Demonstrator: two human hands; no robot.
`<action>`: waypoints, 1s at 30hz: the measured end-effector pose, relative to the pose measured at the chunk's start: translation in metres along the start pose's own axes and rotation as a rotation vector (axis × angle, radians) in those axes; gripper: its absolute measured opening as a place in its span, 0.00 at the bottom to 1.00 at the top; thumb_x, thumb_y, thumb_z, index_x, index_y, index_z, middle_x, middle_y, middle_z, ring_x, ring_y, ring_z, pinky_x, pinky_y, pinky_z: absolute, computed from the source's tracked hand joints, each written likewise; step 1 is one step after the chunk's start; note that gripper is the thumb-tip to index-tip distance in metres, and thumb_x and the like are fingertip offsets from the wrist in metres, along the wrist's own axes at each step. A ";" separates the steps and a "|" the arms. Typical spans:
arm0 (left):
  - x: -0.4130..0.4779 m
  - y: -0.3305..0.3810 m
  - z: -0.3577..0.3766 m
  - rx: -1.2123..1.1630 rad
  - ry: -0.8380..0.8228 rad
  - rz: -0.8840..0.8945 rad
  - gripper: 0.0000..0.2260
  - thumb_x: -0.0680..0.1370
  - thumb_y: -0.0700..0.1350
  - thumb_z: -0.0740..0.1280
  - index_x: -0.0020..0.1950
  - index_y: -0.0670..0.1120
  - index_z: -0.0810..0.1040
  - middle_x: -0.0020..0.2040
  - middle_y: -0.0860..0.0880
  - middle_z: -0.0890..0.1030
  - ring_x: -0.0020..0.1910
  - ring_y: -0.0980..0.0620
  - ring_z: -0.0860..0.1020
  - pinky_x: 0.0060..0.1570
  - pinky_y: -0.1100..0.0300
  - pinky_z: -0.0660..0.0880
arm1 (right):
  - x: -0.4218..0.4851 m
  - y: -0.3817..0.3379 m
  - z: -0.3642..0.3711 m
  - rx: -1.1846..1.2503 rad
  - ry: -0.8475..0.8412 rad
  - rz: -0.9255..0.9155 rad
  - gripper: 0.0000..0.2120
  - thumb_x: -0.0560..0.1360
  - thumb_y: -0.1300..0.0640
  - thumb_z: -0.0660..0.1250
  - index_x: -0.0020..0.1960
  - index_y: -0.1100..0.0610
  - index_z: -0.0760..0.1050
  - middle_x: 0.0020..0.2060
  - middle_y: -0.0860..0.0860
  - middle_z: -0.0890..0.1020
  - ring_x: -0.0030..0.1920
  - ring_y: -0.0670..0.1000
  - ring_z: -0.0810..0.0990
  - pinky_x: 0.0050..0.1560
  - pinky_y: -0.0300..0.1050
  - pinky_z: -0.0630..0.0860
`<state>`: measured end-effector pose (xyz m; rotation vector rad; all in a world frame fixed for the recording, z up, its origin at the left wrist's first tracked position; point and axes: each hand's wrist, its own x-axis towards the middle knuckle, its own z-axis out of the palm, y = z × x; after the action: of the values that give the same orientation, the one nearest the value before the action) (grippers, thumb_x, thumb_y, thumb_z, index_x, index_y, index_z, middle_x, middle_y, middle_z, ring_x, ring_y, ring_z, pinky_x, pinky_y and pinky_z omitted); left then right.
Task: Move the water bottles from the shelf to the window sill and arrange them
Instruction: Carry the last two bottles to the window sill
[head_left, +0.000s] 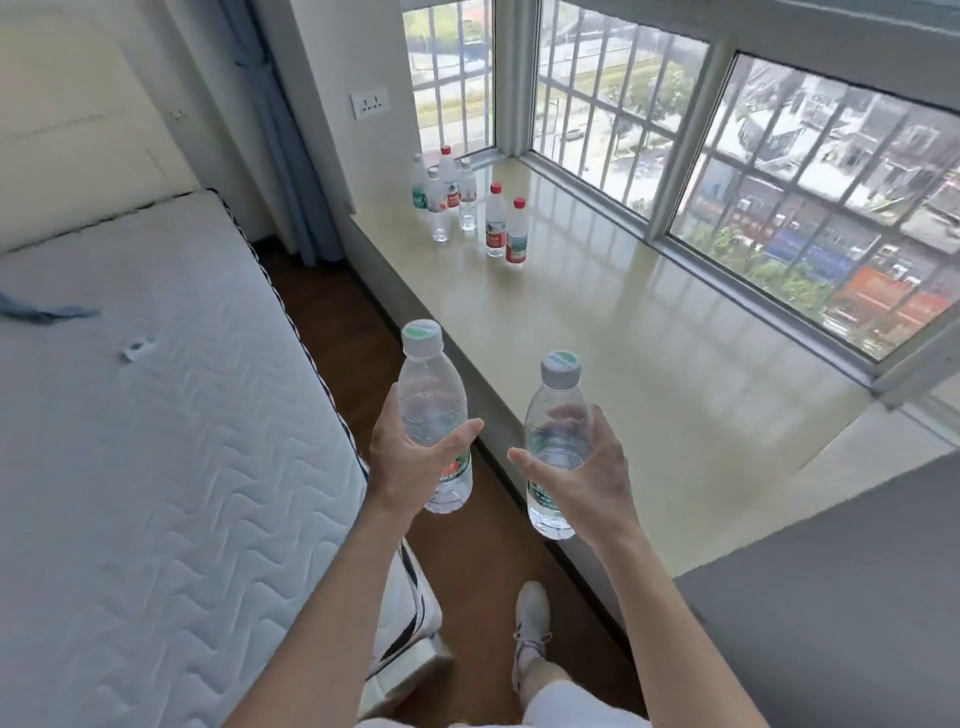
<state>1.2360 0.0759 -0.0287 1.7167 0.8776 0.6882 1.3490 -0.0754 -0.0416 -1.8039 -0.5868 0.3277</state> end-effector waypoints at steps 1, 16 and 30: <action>0.017 0.003 0.004 -0.003 0.016 -0.004 0.32 0.61 0.62 0.76 0.62 0.59 0.71 0.56 0.55 0.79 0.58 0.54 0.78 0.59 0.51 0.78 | 0.021 0.000 0.002 0.005 -0.022 0.001 0.26 0.62 0.46 0.82 0.53 0.46 0.72 0.47 0.43 0.83 0.48 0.46 0.84 0.51 0.52 0.82; 0.181 0.032 0.036 -0.012 0.270 0.015 0.27 0.69 0.38 0.79 0.53 0.63 0.69 0.47 0.72 0.77 0.51 0.78 0.72 0.46 0.81 0.67 | 0.238 -0.016 0.055 0.034 -0.296 -0.071 0.25 0.62 0.45 0.80 0.52 0.48 0.72 0.43 0.44 0.82 0.45 0.46 0.83 0.48 0.49 0.81; 0.336 -0.009 -0.026 -0.069 0.339 -0.072 0.27 0.69 0.44 0.79 0.60 0.60 0.70 0.53 0.64 0.75 0.51 0.75 0.74 0.45 0.78 0.71 | 0.370 -0.041 0.180 -0.028 -0.401 -0.106 0.25 0.64 0.47 0.81 0.55 0.49 0.73 0.45 0.44 0.83 0.46 0.42 0.83 0.49 0.47 0.81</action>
<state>1.4033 0.3680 -0.0199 1.5230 1.1292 0.9667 1.5583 0.2809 -0.0319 -1.7352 -0.9670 0.6185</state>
